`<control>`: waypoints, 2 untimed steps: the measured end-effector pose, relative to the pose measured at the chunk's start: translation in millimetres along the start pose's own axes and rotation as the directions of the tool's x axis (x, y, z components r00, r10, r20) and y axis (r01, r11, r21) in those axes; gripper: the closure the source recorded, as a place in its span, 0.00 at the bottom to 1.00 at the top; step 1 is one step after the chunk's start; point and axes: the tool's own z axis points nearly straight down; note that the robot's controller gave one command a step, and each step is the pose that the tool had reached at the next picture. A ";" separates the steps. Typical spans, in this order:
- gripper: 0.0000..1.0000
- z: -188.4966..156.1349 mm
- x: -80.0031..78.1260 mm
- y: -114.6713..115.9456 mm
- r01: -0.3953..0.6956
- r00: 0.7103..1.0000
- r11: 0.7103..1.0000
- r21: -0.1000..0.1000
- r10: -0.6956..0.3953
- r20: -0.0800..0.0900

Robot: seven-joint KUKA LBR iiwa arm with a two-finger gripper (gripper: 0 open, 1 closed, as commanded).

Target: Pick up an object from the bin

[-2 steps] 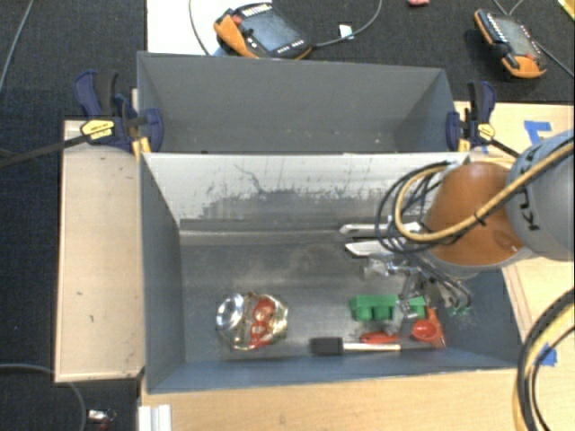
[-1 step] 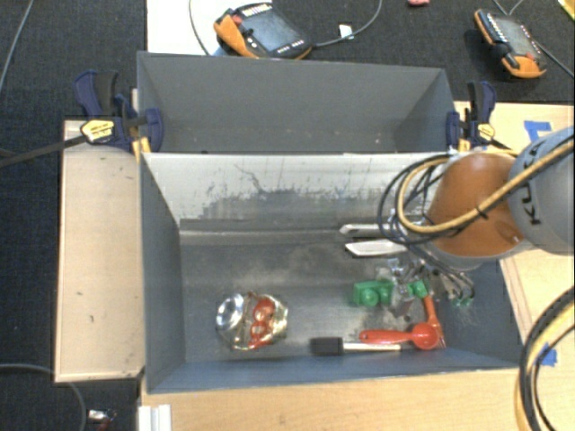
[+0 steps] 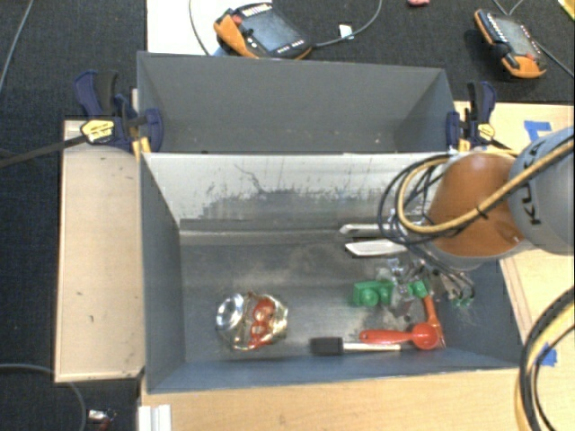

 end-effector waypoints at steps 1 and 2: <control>1.00 -4.9 -0.3 0.0 0.000 1.000 1.000 0.001 0.000 0.004; 1.00 -10.2 -0.8 0.0 0.000 1.000 1.000 0.002 0.000 0.007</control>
Offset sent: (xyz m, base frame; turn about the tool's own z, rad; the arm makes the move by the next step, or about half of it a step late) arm -0.0001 0.0001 0.0149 -0.0001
